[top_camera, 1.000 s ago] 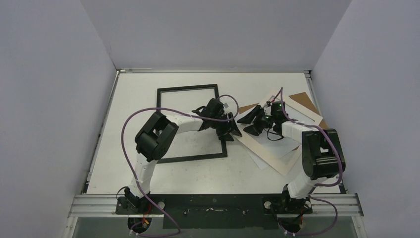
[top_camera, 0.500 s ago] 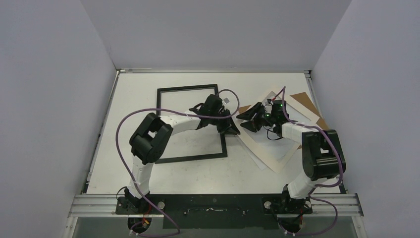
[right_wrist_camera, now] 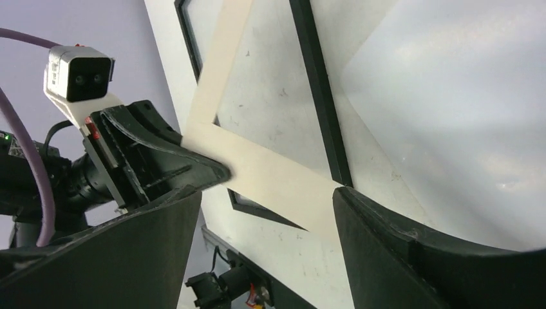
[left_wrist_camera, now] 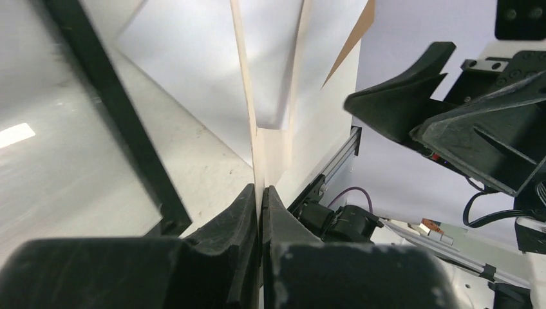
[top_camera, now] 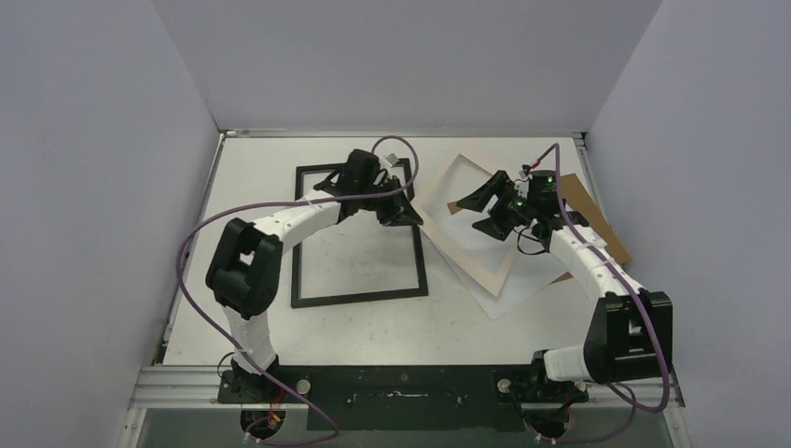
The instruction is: Put the photo into the frame
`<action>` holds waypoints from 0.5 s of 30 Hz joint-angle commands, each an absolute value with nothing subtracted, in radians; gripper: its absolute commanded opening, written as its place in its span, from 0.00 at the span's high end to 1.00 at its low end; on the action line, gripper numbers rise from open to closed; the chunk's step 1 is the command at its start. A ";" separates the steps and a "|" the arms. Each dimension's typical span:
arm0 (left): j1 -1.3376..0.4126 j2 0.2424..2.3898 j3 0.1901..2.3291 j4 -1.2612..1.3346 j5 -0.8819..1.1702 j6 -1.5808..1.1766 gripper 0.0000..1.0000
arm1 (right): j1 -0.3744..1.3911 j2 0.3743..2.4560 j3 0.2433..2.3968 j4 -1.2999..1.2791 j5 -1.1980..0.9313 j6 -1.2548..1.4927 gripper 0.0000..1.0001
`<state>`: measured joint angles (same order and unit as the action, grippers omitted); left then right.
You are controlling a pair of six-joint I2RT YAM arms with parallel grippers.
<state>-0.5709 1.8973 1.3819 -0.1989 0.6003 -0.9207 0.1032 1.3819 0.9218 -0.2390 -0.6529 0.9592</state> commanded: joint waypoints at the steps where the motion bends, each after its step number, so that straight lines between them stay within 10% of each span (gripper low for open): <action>1: -0.484 1.744 1.427 -0.369 0.631 -0.773 1.00 | 0.096 1.288 0.976 -0.348 -0.538 0.867 0.21; 15: -0.158 1.373 1.186 -0.241 0.729 -1.167 1.00 | 0.102 1.245 0.787 -0.206 -0.349 1.163 0.00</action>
